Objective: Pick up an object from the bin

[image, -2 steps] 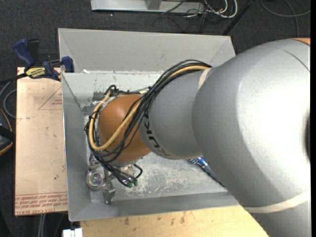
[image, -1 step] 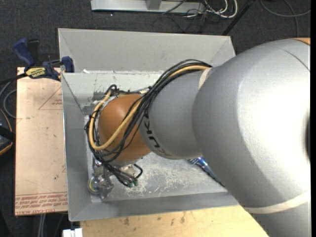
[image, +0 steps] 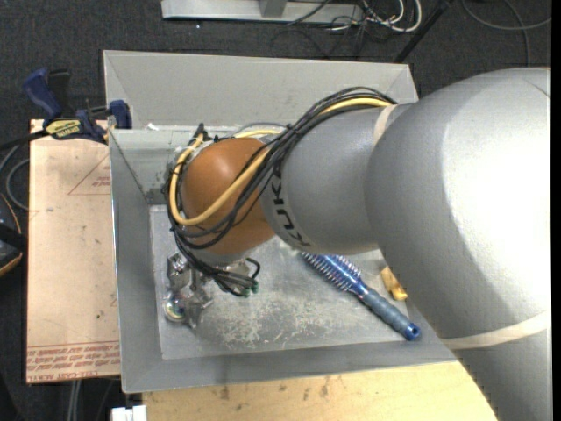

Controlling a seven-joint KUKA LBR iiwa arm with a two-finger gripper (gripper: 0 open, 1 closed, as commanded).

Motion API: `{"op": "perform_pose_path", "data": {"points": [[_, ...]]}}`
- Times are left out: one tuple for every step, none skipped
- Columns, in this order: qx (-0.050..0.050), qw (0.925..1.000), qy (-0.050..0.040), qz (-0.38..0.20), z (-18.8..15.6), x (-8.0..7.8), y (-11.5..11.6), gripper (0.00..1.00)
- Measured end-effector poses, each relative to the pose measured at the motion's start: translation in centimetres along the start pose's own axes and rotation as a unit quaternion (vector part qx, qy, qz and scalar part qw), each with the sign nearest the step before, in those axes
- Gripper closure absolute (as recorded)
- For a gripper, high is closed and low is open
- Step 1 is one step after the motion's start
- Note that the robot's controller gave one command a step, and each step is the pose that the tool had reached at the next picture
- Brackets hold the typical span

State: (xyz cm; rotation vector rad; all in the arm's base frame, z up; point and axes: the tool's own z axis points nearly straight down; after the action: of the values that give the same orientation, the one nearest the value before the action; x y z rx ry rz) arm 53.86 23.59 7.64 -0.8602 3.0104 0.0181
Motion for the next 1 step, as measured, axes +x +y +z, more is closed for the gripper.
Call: {"op": "perform_pose_path", "data": {"points": [[0.004, 1.0000, 0.0003, 0.008, -10.92, -1.90, 0.56, 1.00]]}}
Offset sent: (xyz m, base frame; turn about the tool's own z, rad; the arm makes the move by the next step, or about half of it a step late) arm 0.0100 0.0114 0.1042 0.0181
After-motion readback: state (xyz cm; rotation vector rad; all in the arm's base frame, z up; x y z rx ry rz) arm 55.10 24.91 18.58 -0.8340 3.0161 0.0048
